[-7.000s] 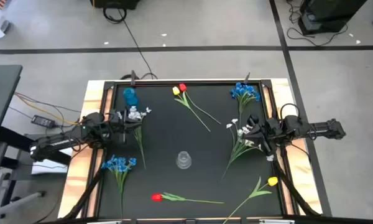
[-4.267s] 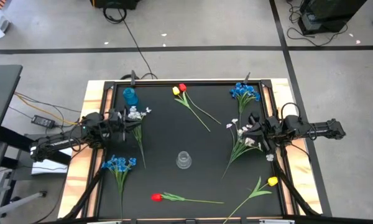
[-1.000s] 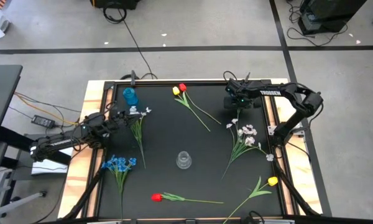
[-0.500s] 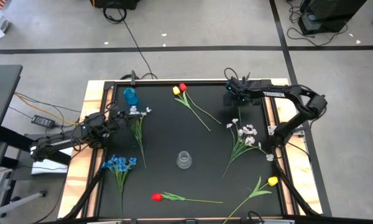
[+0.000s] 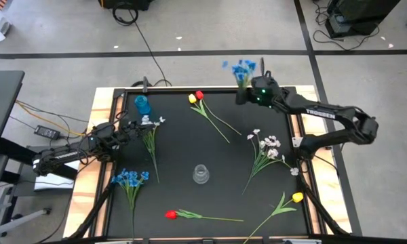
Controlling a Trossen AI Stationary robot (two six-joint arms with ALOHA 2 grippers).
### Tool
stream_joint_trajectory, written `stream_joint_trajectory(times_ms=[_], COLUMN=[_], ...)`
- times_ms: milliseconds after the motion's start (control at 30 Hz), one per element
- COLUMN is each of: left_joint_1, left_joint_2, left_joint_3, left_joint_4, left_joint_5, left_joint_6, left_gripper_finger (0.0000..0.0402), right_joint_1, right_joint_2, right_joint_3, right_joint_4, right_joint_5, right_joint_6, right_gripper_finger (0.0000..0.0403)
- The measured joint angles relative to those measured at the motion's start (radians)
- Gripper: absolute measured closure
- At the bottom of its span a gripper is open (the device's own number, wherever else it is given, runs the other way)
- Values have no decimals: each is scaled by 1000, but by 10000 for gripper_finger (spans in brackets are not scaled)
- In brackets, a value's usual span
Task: Sort flowers into vase by color
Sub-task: Put the right blue flower into the blue vase
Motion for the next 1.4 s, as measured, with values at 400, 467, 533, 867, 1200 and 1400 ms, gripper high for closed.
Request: stream_joint_trajectory(times_ms=[400,467,533,867,1200,1400], left_joint_1=[0,0,0,0,0,0], left_joint_2=[0,0,0,0,0,1], left_joint_3=[0,0,0,0,0,5], left_joint_4=[0,0,0,1,50,94], left_joint_5=[0,0,0,1,117,160], left_joint_6=[53,54,58,117,181,196], left_gripper_finger=[379,379,379,379,379,379], right_joint_1=[214,239,262,410,574,646], right_joint_2=[-17,-17,-17,76,305,370], right_joint_3=[2,2,2,2,2,2], right_joint_4=[412,433,456,658,1099,1127], right_joint_5=[-102,-114,-146,-321,-355,-313], right_joint_6=[-256,-224,-205,-565,-497,-477], right_gripper_finger=[372,372,372,371,380,379])
